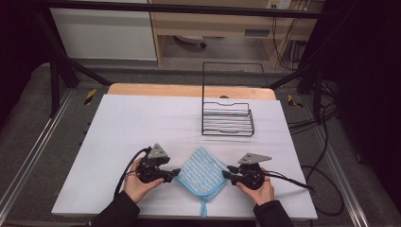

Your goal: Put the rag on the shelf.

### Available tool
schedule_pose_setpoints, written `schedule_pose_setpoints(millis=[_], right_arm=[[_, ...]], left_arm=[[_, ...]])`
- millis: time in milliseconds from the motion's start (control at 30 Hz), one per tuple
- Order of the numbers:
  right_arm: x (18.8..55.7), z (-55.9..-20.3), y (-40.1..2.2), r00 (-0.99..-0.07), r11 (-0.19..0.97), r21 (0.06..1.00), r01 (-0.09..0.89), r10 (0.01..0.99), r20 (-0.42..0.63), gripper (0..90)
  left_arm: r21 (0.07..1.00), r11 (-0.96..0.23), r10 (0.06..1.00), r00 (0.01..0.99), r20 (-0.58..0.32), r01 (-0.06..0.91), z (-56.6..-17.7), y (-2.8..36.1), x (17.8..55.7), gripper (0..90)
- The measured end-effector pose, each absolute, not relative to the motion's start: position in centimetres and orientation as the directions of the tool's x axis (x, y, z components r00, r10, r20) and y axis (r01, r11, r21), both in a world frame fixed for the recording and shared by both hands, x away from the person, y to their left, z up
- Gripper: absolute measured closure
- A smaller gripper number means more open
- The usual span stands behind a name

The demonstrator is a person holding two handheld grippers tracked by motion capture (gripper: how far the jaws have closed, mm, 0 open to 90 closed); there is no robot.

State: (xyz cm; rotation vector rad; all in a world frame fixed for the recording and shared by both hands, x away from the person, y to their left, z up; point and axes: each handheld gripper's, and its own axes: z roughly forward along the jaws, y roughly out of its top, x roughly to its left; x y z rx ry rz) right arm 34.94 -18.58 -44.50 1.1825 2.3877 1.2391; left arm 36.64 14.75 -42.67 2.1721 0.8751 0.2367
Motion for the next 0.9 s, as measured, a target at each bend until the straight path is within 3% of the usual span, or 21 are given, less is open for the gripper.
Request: schedule_pose_setpoints(millis=[100,267,467,667,733,900], right_arm=[[35.3,-44.2,-18.7,-0.654,0.313,0.761,0.568,0.733,0.187,82.9],[36.2,-44.3,-18.6,-0.652,0.325,0.760,0.562,0.740,0.166,83.2],[36.1,-45.1,-18.3,-0.637,0.324,0.757,0.567,0.755,0.155,67.3],[35.9,-45.4,-18.0,-0.616,0.309,0.770,0.558,0.776,0.134,60.8],[35.8,-45.4,-18.0,-0.594,0.319,0.771,0.550,0.799,0.093,47.3],[36.1,-45.6,-18.2,-0.589,0.291,0.743,0.603,0.790,0.169,60.2]], left_arm=[[0.710,-0.479,0.647,0.754,-0.111,0.516,-43.2,14.5,36.5,43.2],[0.698,-0.498,0.633,0.766,-0.114,0.515,-43.8,13.9,36.4,47.7],[0.684,-0.508,0.621,0.773,-0.131,0.524,-44.1,13.7,36.4,55.6],[0.677,-0.511,0.608,0.779,-0.151,0.530,-44.4,13.5,36.3,64.7],[0.677,-0.510,0.608,0.779,-0.154,0.531,-44.4,13.5,36.2,66.5],[0.672,-0.502,0.615,0.771,-0.164,0.544,-44.4,13.3,36.1,71.3]])
